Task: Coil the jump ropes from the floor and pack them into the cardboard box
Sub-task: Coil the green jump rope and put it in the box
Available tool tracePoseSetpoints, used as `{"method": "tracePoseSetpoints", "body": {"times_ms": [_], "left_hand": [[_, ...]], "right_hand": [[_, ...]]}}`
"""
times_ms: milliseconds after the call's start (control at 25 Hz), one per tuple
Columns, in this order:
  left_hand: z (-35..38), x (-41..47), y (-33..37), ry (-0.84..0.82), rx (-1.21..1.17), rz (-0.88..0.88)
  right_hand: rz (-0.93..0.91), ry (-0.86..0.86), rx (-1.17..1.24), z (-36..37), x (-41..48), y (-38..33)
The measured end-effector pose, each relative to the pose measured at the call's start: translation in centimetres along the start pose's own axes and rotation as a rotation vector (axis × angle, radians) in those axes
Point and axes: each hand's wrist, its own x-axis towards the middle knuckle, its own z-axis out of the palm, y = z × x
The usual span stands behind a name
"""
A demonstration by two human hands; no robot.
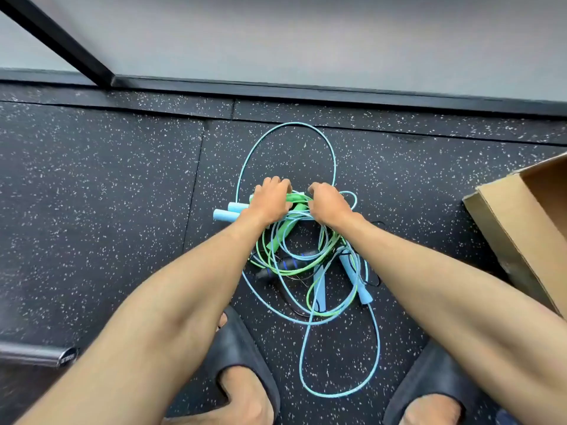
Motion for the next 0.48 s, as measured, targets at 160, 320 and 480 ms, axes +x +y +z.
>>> {"method": "tracePoseSetpoints", "body": {"times_ms": [160, 320, 480], "left_hand": [[-0.2, 0.1, 0.0, -0.062, 0.089, -0.003], [-0.9, -0.6, -0.4, -0.211, 0.052, -0.051], [-3.6, -3.6, 0.3, -0.169, -0.086, 0.024]], "right_hand": [[0.028, -0.055, -0.031, -0.4, 0.1, -0.5], [-0.024, -0.073, -0.057, -1.1, -1.7, -1.0], [-0.029, -0.033, -0.007, -3.1, -4.8, -1.9]]}}
